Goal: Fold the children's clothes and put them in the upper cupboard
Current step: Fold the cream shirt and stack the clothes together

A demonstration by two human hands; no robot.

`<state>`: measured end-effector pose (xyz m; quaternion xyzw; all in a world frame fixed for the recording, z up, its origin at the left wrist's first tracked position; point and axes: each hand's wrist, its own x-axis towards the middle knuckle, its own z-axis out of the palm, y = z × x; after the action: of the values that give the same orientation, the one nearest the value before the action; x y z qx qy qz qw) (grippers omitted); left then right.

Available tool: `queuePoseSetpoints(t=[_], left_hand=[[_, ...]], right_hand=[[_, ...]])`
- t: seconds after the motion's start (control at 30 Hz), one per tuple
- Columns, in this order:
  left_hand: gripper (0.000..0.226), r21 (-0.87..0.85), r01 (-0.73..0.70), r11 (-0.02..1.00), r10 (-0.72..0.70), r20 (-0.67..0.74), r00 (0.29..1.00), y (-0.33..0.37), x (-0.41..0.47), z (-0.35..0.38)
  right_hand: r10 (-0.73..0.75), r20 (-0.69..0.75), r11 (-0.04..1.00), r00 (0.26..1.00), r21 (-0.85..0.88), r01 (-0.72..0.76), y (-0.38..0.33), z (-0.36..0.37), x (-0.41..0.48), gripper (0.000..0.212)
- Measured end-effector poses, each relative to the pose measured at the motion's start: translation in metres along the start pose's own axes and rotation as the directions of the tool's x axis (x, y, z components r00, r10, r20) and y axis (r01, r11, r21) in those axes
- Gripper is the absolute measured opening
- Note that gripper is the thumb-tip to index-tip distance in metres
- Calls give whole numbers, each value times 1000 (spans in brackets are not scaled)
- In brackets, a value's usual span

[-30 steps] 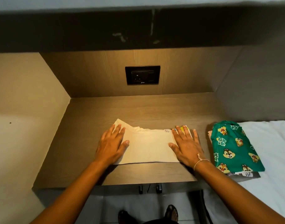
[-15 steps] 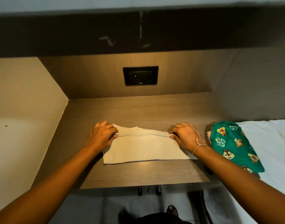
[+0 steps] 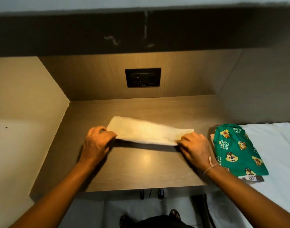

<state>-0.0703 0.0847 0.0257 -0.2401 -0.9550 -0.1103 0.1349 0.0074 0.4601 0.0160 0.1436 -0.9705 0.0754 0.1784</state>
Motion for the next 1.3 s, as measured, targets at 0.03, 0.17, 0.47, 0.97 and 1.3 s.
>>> queuePoseSetpoints(t=[0.03, 0.17, 0.47, 0.97, 1.3], left_hand=[[22, 0, 33, 999, -33, 75, 997, 3, -11, 6], [28, -12, 78, 997, -76, 130, 989, 8, -29, 14], [83, 31, 338, 940, -322, 402, 857, 79, -23, 45], [70, 118, 15, 993, -73, 504, 861, 2, 88, 68], [56, -66, 81, 995, -61, 259, 964, 31, 59, 31]], right_hand=[[6, 58, 1000, 998, 7, -7, -7, 6, -12, 18], [113, 204, 992, 972, 28, -122, -24, 7, -28, 29], [14, 463, 999, 886, 26, -29, -90, 37, -10, 67], [65, 616, 979, 785, 113, -170, -128, -33, -27, 48], [87, 391, 877, 916, 406, -257, -116, -7, -13, 36]])
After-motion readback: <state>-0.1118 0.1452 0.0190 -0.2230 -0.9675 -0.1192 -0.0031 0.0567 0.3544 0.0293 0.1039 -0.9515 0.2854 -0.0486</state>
